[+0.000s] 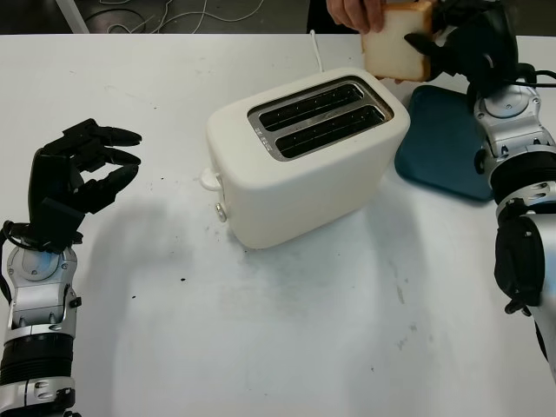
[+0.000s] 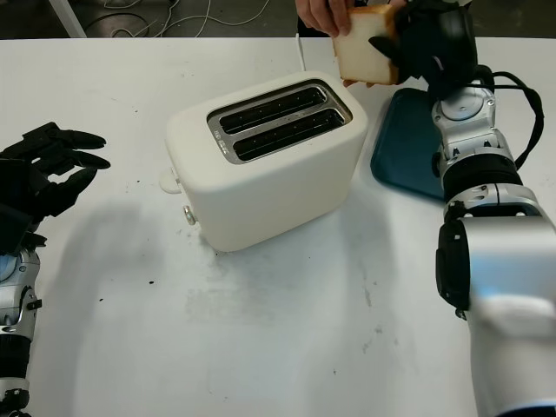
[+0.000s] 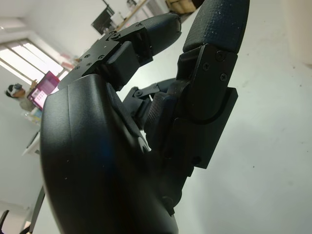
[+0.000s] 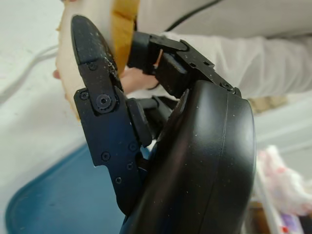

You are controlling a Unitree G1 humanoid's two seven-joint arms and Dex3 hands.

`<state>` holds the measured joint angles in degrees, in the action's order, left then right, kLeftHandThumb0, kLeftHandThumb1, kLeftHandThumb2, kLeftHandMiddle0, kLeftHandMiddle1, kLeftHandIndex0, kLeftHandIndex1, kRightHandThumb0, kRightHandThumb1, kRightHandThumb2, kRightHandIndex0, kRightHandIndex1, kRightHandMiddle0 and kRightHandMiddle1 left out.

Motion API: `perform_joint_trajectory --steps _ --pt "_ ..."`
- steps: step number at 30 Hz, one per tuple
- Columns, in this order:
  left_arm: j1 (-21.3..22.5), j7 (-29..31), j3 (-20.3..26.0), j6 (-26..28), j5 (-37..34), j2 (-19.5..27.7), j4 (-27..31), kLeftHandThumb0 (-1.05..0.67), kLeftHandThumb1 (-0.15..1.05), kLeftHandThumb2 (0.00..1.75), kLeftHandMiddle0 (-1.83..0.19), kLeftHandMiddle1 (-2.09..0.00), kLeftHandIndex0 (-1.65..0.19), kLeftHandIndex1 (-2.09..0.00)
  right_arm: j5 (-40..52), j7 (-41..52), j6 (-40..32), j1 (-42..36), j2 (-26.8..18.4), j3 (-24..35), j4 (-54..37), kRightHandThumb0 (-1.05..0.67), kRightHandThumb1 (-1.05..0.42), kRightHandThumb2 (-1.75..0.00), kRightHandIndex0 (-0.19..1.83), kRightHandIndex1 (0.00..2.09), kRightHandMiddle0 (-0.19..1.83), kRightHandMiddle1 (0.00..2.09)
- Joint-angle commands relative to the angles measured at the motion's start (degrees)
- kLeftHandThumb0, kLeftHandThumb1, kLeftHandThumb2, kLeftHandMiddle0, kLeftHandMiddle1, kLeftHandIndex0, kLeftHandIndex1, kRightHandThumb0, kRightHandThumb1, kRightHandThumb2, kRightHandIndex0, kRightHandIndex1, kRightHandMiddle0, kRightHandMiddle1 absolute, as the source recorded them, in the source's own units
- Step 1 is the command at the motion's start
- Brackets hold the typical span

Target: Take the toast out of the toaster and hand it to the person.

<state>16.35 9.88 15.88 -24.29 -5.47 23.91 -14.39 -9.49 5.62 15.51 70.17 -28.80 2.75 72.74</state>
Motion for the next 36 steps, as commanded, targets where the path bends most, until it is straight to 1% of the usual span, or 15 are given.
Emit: perform_joint_trajectory --steps 1,5,8,10,13,16,17,18,20,24,26,27,28,31,36 --pt "-0.7 -0.3 0.5 -0.6 0.1 0.1 0.4 -1.05 0.92 0.15 -0.72 -0.99 -0.74 -0.77 -0.2 1.4 -0.7 0.7 -0.8 -0.5 -1.4 -0.92 -0.92 -0.07 0.39 0.11 0.42 0.01" --pt "-0.8 -0.2 0.6 -0.5 -0.3 -0.1 0.3 -1.05 0.92 0.14 -0.72 -0.99 -0.74 -0.78 -0.6 2.7 0.0 0.0 -1.5 -1.4 -2.6 -1.03 -0.92 -0.05 0.15 0.01 0.17 0.00" --pt "-0.9 -0.2 0.6 -0.7 -0.1 0.0 0.4 -1.05 0.92 0.14 -0.72 -0.99 -0.74 -0.77 -1.2 4.7 -0.5 -0.2 -2.8 -2.2 -3.4 -1.04 -0.92 -0.04 0.02 0.00 0.04 0.00" --pt "-0.9 -0.2 0.6 -0.6 -0.3 0.0 0.4 -1.05 0.92 0.14 -0.72 -0.99 -0.74 -0.77 -1.1 5.5 -0.1 -0.7 -3.7 -2.3 -3.7 -1.05 -0.91 -0.03 0.01 0.00 0.01 0.00" --pt "-1.0 -0.2 0.6 -0.6 -0.4 -0.1 0.5 -1.05 0.92 0.14 -0.72 -0.99 -0.74 -0.77 1.3 8.0 1.3 -2.2 -4.8 -0.6 -4.1 -1.04 -0.87 0.00 0.00 0.00 0.00 0.00" --pt "-1.0 -0.2 0.7 -1.0 -0.1 0.0 0.2 -1.05 0.92 0.14 -0.72 -0.99 -0.73 -0.77 2.4 4.3 6.8 -7.1 -5.4 1.5 -7.1 -1.05 -0.84 0.00 0.00 0.00 0.00 0.00" --pt "-1.0 -0.2 0.7 -1.1 -0.1 0.1 0.1 -1.05 0.92 0.15 -0.72 -0.99 -0.73 -0.77 2.9 2.5 8.9 -9.6 -5.3 2.4 -9.3 -1.04 -0.83 0.00 0.00 0.00 0.00 0.00" --pt "-1.0 -0.1 0.8 -0.9 -0.4 0.1 0.2 -1.05 0.92 0.15 -0.72 -0.99 -0.73 -0.77 3.9 1.6 10.1 -12.1 -5.1 3.6 -12.0 -0.99 -0.82 0.00 0.00 0.00 0.00 0.00" --pt "-1.1 -0.2 0.8 0.1 -0.4 0.0 0.9 -1.05 0.92 0.14 -0.72 -0.99 -0.74 -0.77 6.9 1.0 12.2 -18.7 -4.1 6.2 -20.0 -0.92 -0.81 0.00 0.01 0.01 0.03 0.01" --pt "-1.0 -0.4 0.7 0.5 -0.3 -0.1 1.5 -1.05 0.92 0.14 -0.72 -1.00 -0.73 -0.78 12.8 1.0 11.9 -32.5 -0.8 10.6 -37.6 -0.79 -0.80 0.00 0.18 0.10 0.20 0.08" --pt "-1.0 -0.4 0.6 1.0 -0.3 -0.2 1.8 -1.05 0.92 0.13 -0.72 -1.00 -0.73 -0.78 14.7 0.0 10.4 -38.3 1.4 12.0 -44.4 -0.77 -0.80 0.00 0.27 0.13 0.30 0.10" --pt "-0.9 -0.6 0.5 0.8 -0.1 -0.2 1.8 -1.05 0.92 0.13 -0.71 -1.00 -0.73 -0.78 15.8 0.1 10.2 -40.8 2.6 12.4 -46.9 -0.76 -0.80 0.00 0.30 0.14 0.34 0.10" --pt "-0.8 -0.7 0.5 0.6 0.1 -0.2 1.7 -1.05 0.92 0.13 -0.71 -1.00 -0.73 -0.78 17.2 0.8 9.9 -43.0 3.7 12.7 -48.9 -0.70 -0.80 0.00 0.34 0.14 0.39 0.10" --pt "-0.8 -0.6 0.4 1.2 0.0 -0.3 2.0 -1.05 0.92 0.13 -0.70 -1.00 -0.72 -0.78 20.3 2.6 8.6 -48.5 6.3 13.1 -53.7 -0.62 -0.80 0.00 0.40 0.15 0.43 0.08" --pt "-1.0 -0.3 0.3 1.1 -0.3 -0.6 2.2 -1.05 0.92 0.12 -0.67 -1.01 -0.69 -0.79 20.0 2.4 6.8 -55.2 9.0 12.6 -61.1 -0.56 -0.82 -0.01 0.50 0.17 0.47 0.07"
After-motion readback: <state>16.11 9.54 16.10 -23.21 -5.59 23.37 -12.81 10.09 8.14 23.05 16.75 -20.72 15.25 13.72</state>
